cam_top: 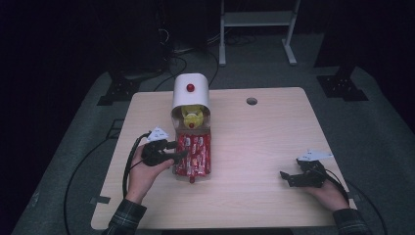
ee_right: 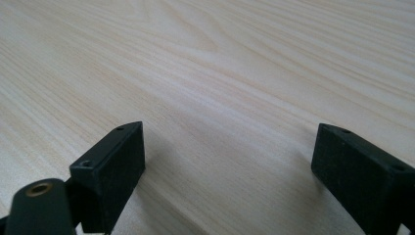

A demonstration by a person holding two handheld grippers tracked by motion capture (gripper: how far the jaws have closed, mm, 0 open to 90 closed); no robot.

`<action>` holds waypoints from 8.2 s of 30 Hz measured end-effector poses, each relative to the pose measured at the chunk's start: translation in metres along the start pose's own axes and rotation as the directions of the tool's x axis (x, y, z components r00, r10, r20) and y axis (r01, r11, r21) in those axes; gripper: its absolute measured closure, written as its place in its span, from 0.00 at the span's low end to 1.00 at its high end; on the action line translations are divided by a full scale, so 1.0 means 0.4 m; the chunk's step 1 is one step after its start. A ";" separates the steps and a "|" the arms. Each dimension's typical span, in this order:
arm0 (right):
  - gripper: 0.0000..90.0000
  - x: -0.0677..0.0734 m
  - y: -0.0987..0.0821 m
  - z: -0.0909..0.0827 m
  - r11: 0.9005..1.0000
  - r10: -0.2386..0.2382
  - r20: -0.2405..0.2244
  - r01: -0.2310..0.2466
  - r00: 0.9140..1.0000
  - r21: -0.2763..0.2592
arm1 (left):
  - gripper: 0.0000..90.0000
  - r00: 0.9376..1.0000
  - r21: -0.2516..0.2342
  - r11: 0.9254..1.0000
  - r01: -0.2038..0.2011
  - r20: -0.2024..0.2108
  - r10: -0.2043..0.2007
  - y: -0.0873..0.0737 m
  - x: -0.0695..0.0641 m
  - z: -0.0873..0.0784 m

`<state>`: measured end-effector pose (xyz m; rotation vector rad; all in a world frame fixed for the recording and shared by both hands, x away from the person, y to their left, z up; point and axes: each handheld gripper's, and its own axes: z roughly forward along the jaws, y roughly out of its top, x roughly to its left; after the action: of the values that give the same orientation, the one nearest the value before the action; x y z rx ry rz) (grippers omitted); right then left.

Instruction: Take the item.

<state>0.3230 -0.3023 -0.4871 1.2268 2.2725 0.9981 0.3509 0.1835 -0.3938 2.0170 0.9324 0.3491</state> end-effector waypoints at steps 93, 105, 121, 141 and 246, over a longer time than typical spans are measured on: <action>0.13 0.000 -0.001 -0.001 1.000 -0.002 -0.002 0.002 1.000 -0.001 | 0.97 0.990 -0.030 0.990 0.135 0.042 -0.134 0.006 0.005 -0.063; 0.13 0.000 -0.001 0.000 1.000 -0.002 -0.002 0.002 1.000 -0.001 | 0.97 0.987 -0.041 0.987 0.158 0.006 -0.158 -0.015 0.037 -0.108; 0.13 0.000 -0.001 0.000 1.000 -0.001 -0.002 0.001 1.000 -0.001 | 0.97 0.979 -0.054 0.979 0.196 -0.051 -0.199 -0.042 0.095 -0.151; 0.13 0.000 -0.001 -0.001 1.000 -0.002 -0.002 0.002 1.000 -0.001 | 0.97 0.961 -0.032 0.968 0.249 -0.114 -0.251 -0.082 0.153 -0.148; 0.13 0.001 -0.001 -0.001 1.000 -0.001 -0.002 0.001 1.000 -0.001 | 0.10 0.952 0.137 0.970 0.199 -0.263 -0.158 -0.167 0.175 -0.045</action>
<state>0.3226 -0.3023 -0.4871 1.2244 2.2739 1.0006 0.3563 0.2684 -0.4436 2.0450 1.3299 0.4462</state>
